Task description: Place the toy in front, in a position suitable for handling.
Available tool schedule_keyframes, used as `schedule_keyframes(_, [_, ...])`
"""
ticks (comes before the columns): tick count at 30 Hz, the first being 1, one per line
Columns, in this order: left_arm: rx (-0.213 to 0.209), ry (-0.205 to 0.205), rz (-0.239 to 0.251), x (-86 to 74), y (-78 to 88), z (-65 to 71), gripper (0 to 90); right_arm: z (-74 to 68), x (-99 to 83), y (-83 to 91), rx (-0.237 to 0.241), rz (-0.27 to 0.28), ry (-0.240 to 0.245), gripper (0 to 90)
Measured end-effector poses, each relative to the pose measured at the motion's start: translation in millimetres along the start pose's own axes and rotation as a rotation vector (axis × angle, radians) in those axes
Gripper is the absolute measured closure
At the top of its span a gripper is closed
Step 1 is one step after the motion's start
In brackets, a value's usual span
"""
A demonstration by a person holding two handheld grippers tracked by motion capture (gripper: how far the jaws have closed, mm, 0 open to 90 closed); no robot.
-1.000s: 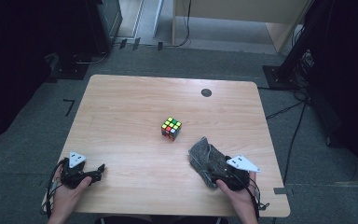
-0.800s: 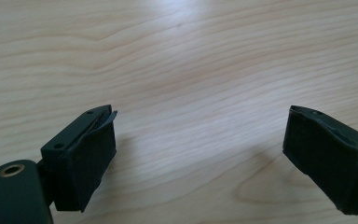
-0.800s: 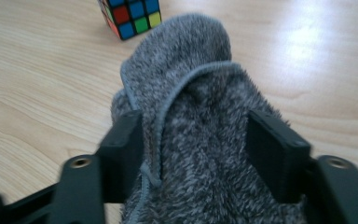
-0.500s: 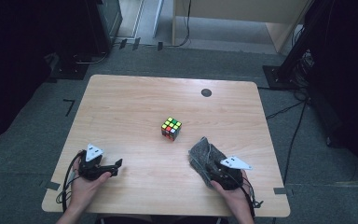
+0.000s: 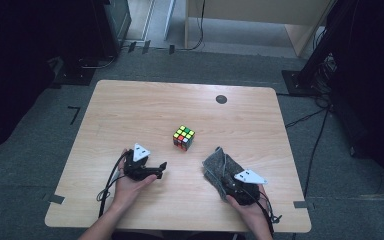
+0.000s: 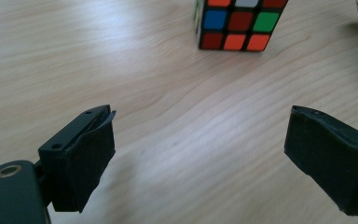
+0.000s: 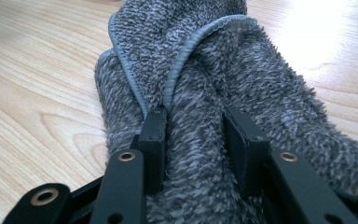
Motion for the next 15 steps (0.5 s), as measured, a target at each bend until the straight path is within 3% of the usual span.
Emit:
schedule_keyframes(9, [0.002,0.030,-0.023,17.2,-36.8,14.2,9.0,-0.1,0.1,-0.2,-0.003,0.003,0.003,63.0])
schedule_keyframes(15, [0.000,0.019,-0.043,27.0,-55.8,21.1,9.1,-0.4,0.0,-0.2,-0.001,0.003,-0.001,62.8])
Point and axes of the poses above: each handheld gripper's, and its own axes: y roughly backward along the jaws, x roughly out of its top, z roughly to its right, the point moved 6 cm from there along -y, roughly forward along the jaws, and after that the axes turned 6 degrees about z, right-handed, at the moved point
